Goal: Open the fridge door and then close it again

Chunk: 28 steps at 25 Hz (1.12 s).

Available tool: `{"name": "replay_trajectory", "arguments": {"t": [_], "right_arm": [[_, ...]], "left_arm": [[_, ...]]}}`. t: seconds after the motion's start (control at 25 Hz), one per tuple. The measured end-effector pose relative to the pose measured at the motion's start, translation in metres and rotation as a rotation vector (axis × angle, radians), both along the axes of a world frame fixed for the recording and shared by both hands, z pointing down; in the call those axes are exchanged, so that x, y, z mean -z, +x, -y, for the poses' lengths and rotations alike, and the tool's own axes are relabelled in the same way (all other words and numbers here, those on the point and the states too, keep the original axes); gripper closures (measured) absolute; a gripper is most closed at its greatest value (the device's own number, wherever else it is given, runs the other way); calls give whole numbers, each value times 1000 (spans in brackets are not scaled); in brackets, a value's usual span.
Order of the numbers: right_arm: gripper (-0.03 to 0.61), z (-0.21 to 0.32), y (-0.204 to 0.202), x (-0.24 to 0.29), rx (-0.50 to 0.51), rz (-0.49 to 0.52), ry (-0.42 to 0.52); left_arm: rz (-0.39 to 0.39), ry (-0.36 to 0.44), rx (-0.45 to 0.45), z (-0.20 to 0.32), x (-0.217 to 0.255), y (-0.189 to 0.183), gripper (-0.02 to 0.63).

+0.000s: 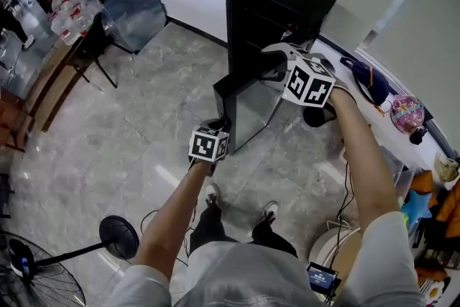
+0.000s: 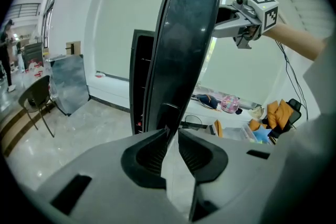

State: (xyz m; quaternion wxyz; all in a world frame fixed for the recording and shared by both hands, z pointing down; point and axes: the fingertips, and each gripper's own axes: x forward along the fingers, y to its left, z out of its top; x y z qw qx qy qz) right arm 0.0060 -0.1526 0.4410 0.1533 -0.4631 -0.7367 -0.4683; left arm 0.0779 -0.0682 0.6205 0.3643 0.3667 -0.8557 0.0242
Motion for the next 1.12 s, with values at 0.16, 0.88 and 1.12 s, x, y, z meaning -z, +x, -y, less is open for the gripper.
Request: {"name": "replay_trajectory", "arguments": {"t": [0.16, 0.88, 1.12], "right_arm": [[314, 15, 22, 3, -19, 21, -52], [321, 150, 180, -20, -489, -8, -656], [327, 207, 238, -56, -733, -57, -827]], "left_arm": [[-11, 14, 9, 17, 0, 30, 554], [-49, 128, 151, 114, 2, 137, 569], [-56, 96, 220, 154, 0, 156, 569]]}}
